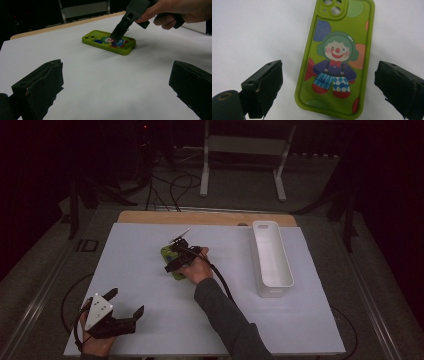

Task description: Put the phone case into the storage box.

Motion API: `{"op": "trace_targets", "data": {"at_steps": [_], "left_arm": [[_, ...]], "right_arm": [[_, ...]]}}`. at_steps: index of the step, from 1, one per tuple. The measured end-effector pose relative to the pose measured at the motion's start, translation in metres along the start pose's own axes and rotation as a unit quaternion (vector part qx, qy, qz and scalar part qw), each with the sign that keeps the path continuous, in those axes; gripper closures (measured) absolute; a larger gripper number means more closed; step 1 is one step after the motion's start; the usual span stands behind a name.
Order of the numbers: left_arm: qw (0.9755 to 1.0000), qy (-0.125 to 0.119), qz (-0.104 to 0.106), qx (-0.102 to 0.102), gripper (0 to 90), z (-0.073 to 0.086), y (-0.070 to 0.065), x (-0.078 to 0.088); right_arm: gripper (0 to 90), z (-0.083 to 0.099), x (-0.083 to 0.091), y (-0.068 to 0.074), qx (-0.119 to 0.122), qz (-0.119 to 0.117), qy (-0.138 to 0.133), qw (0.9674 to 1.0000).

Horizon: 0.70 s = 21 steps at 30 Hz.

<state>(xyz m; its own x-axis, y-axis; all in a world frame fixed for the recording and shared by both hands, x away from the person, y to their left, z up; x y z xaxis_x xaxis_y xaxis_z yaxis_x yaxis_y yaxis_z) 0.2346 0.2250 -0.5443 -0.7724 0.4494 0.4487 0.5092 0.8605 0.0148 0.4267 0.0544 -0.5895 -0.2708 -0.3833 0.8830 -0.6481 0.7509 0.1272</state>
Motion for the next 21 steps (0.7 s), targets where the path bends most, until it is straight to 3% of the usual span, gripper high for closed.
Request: {"op": "trace_targets", "data": {"at_steps": [21], "left_arm": [[1.0,-0.002,0.0,0.002,0.0,0.0,0.0,0.0]], "right_arm": [[7.9,0.01,-0.016,0.001,0.001,0.011,0.023,0.9997]]}}
Point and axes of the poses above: each handheld gripper's, and its own axes: x roughly backward along the jaws, z roughly out of its underside, y roughly to its left, the point moved 6 cm from there along -x, roughly forward along the jaws
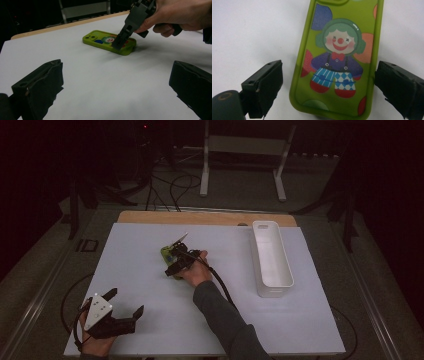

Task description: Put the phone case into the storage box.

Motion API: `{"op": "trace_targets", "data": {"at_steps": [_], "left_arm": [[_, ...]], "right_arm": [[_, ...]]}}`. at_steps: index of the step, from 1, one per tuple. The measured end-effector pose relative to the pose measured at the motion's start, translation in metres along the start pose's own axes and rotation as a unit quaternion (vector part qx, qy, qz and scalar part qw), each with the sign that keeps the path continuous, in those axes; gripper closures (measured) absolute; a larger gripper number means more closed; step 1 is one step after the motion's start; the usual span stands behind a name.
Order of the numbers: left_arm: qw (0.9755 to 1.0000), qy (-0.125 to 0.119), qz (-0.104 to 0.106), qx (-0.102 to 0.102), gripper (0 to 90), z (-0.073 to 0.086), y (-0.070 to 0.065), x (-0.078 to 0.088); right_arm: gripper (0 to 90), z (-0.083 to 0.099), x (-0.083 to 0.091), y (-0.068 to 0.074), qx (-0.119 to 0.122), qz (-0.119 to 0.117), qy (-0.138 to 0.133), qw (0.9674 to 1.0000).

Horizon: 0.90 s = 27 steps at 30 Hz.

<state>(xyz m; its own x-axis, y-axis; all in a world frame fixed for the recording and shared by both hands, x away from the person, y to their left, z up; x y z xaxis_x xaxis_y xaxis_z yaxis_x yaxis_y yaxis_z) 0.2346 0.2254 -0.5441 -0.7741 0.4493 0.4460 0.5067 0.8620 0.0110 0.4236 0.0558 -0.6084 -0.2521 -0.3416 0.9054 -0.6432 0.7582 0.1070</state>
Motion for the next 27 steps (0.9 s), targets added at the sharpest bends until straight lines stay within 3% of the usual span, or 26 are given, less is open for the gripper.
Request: {"op": "trace_targets", "data": {"at_steps": [27], "left_arm": [[1.0,0.0,0.0,-0.002,0.0,-0.0001,-0.0002,0.0]], "right_arm": [[11.2,0.0066,-0.0087,0.0005,-0.004,0.021,0.022,0.9995]]}}
Point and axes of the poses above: each handheld gripper's, and its own axes: x roughly backward along the jaws, z roughly out of its underside, y roughly to its left, the point moved 6 cm from there along -x, roughly forward along the jaws
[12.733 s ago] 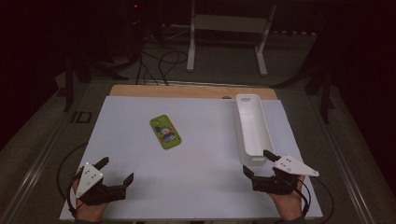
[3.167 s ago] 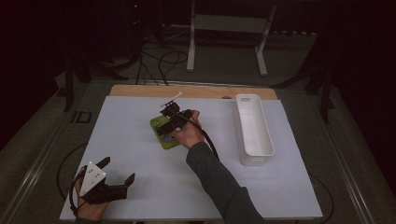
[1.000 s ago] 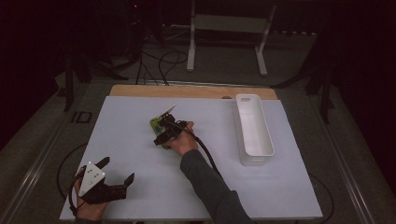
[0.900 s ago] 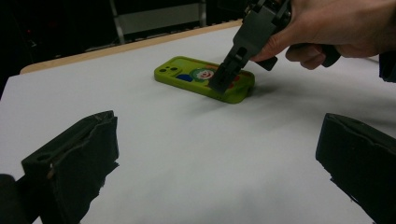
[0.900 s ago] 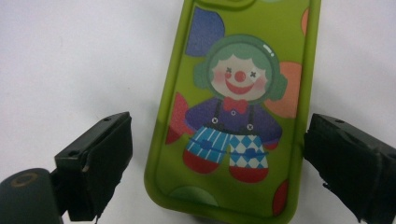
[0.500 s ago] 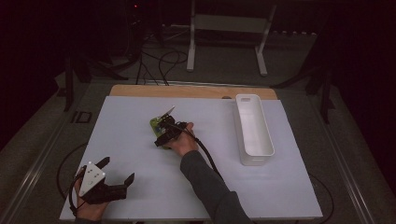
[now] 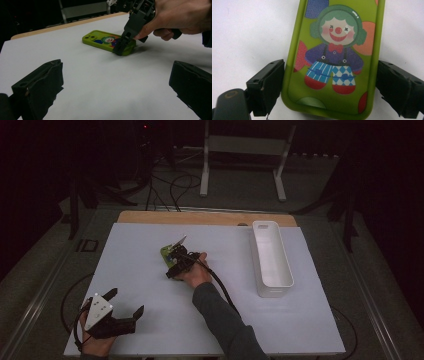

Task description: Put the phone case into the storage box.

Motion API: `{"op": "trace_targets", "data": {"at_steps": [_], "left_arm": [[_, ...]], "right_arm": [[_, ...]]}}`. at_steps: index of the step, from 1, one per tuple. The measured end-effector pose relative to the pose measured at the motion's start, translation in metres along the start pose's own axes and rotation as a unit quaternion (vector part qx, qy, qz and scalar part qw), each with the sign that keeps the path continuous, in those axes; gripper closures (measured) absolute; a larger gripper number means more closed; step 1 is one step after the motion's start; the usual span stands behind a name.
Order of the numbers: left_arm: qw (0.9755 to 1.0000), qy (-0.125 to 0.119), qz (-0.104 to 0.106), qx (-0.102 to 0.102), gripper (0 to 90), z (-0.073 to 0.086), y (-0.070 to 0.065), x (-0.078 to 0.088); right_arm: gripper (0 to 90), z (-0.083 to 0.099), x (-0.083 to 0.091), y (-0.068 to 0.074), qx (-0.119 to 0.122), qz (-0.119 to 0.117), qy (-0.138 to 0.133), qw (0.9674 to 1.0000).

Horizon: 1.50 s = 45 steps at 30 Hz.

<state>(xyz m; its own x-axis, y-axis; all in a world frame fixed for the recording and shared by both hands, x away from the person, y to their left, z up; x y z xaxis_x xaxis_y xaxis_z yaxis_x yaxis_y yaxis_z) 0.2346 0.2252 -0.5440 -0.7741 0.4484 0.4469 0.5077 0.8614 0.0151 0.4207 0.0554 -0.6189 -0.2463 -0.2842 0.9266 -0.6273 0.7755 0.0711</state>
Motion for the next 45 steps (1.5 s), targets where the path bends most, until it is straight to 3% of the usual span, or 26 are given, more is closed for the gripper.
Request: {"op": "trace_targets", "data": {"at_steps": [18,45], "left_arm": [[1.0,0.002,-0.001,-0.001,0.0,0.001,0.0,0.0],[1.0,0.007,-0.003,0.0,0.0,0.002,0.0,-0.002]], "right_arm": [[15.2,0.001,0.002,0.0,0.006,0.003,-0.004,1.0],[15.6,-0.003,0.021,-0.001,0.009,0.008,-0.043,0.999]]}}
Point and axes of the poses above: each handheld gripper's, and its own axes: x roughly backward along the jaws, z roughly out of its underside, y roughly to its left, the point moved 6 cm from there along -x, roughly forward along the jaws
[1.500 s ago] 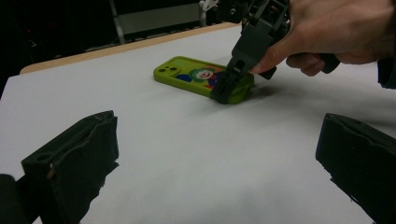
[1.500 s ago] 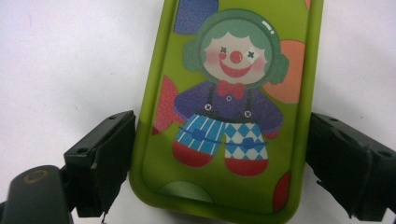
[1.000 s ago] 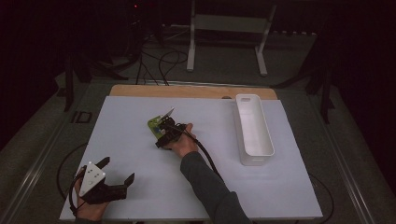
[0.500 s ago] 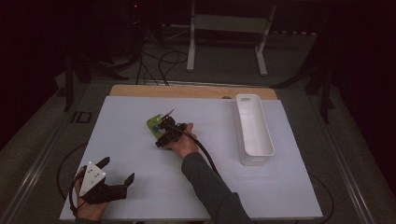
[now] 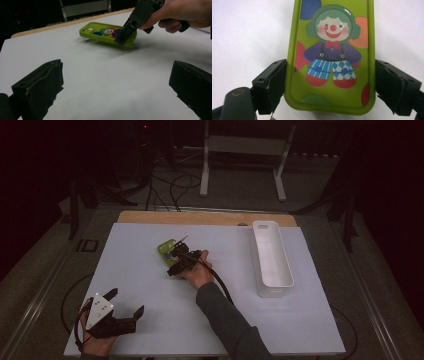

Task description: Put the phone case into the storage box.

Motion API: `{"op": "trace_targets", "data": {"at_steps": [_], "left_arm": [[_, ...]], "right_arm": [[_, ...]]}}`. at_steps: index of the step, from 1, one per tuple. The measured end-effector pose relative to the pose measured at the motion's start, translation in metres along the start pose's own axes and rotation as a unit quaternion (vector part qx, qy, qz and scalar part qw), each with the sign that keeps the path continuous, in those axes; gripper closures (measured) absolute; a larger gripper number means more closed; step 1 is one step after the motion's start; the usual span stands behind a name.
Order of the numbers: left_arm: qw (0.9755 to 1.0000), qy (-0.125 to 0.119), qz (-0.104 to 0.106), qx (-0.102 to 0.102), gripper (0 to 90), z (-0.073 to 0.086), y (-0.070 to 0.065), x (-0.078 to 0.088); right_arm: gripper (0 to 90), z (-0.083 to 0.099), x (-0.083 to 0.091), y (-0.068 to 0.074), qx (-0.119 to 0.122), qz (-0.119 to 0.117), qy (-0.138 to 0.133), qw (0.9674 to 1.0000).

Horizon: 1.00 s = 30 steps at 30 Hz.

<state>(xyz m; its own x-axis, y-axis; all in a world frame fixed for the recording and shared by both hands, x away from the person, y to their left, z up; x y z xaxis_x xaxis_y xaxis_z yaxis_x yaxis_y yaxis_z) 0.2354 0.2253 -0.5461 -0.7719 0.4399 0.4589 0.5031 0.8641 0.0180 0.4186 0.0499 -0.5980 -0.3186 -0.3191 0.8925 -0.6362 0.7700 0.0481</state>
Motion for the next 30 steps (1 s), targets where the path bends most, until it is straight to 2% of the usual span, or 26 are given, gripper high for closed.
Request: {"op": "trace_targets", "data": {"at_steps": [14,30], "left_arm": [[1.0,0.002,0.0,-0.001,0.0,0.0,0.0,0.0],[1.0,0.004,0.0,0.0,0.0,0.001,-0.001,-0.002]], "right_arm": [[15.6,-0.004,0.02,-0.005,0.002,0.007,-0.034,0.9994],[15.6,-0.003,0.05,-0.009,0.012,0.017,-0.08,0.9966]]}}
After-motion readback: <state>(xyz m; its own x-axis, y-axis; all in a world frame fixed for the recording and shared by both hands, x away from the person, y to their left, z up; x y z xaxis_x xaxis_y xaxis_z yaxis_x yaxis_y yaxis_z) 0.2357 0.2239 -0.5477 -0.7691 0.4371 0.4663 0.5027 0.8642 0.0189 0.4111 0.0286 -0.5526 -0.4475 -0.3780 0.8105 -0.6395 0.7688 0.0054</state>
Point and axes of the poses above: each handheld gripper's, and its own axes: x roughly backward along the jaws, z roughly out of its underside, y roughly to its left, the point moved 6 cm from there along -x, roughly forward along the jaws
